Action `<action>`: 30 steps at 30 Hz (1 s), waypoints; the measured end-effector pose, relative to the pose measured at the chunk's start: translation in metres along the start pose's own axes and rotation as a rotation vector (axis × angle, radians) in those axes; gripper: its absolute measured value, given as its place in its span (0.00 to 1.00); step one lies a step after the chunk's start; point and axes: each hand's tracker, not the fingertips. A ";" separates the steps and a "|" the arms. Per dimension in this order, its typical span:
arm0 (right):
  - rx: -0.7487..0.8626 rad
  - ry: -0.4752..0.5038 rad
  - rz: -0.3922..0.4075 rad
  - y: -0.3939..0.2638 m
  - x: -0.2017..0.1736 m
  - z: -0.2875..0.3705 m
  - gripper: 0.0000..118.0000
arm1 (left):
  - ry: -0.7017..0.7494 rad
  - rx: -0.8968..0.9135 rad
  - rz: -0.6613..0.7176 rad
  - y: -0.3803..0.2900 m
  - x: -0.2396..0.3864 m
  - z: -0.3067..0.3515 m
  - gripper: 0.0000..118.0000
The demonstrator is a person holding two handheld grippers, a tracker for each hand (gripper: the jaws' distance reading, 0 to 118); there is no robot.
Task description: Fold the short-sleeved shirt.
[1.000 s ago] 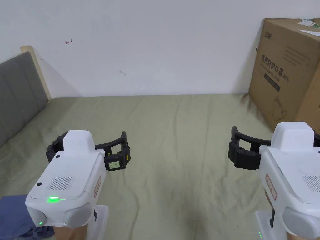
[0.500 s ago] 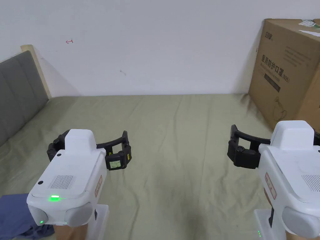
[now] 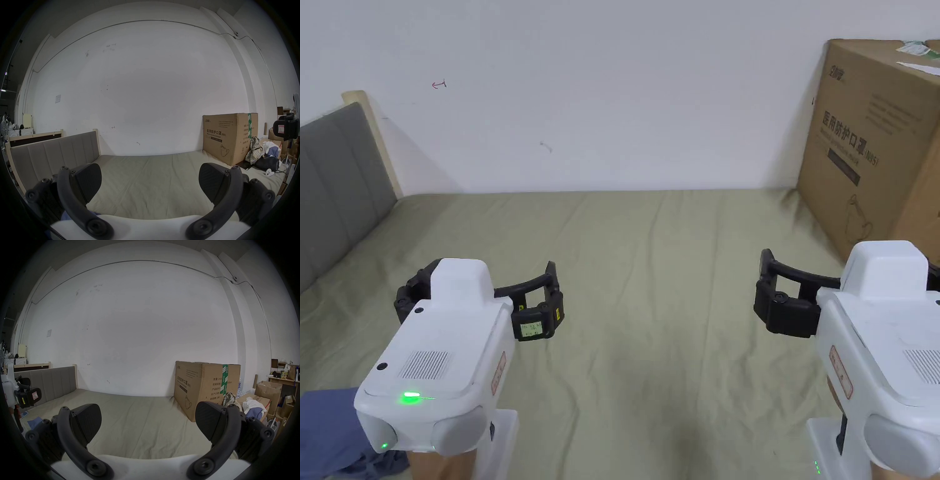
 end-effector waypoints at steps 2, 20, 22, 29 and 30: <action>-0.001 0.002 0.001 0.000 0.000 0.000 0.98 | -0.002 0.000 0.002 0.000 0.000 0.000 1.00; -0.001 0.018 0.039 0.009 -0.004 0.002 0.98 | 0.004 0.002 -0.009 0.000 0.000 0.001 1.00; 0.005 0.046 -0.019 -0.003 0.001 -0.004 0.98 | 0.004 0.002 -0.009 0.000 0.000 0.001 1.00; -0.008 0.041 -0.014 -0.002 0.003 -0.007 0.98 | 0.001 0.003 -0.007 0.001 0.000 0.001 1.00; -0.017 0.036 -0.018 -0.001 0.005 -0.007 0.98 | 0.000 0.004 -0.007 0.002 0.000 0.001 1.00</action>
